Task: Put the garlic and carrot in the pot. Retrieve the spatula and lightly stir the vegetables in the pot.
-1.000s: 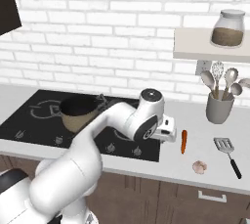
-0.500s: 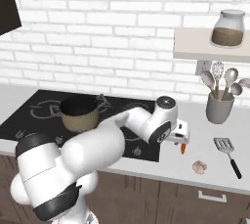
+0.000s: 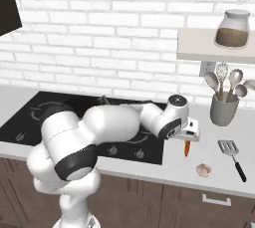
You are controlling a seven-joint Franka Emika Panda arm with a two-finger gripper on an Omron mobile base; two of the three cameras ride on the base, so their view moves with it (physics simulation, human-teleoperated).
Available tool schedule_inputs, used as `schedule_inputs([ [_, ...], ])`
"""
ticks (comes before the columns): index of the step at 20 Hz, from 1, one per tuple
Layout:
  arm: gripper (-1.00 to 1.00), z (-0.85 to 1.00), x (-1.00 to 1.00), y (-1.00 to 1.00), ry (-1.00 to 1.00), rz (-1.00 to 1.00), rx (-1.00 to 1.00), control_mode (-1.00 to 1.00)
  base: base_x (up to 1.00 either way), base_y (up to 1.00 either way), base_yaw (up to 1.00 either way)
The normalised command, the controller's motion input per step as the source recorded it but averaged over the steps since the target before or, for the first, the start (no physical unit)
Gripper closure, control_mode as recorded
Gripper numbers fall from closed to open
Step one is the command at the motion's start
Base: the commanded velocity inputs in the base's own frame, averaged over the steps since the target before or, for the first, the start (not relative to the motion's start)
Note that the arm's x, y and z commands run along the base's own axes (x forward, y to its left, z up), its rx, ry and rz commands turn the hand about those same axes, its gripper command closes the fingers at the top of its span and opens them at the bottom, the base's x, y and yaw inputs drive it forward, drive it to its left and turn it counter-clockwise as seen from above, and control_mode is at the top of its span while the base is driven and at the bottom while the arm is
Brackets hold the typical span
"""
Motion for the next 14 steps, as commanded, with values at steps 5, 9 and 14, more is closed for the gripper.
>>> schedule_inputs([
  [5,-1.0,-0.27,0.16,-0.26,0.0,0.0,0.0,-1.0,0.0,0.0,0.0],
  [9,-1.0,-0.3,0.18,-0.24,0.0,0.0,0.0,-1.0,0.0,0.0,0.0],
  [14,-1.0,-0.1,0.17,-0.2,0.0,0.0,0.0,-1.0,0.0,0.0,0.0],
])
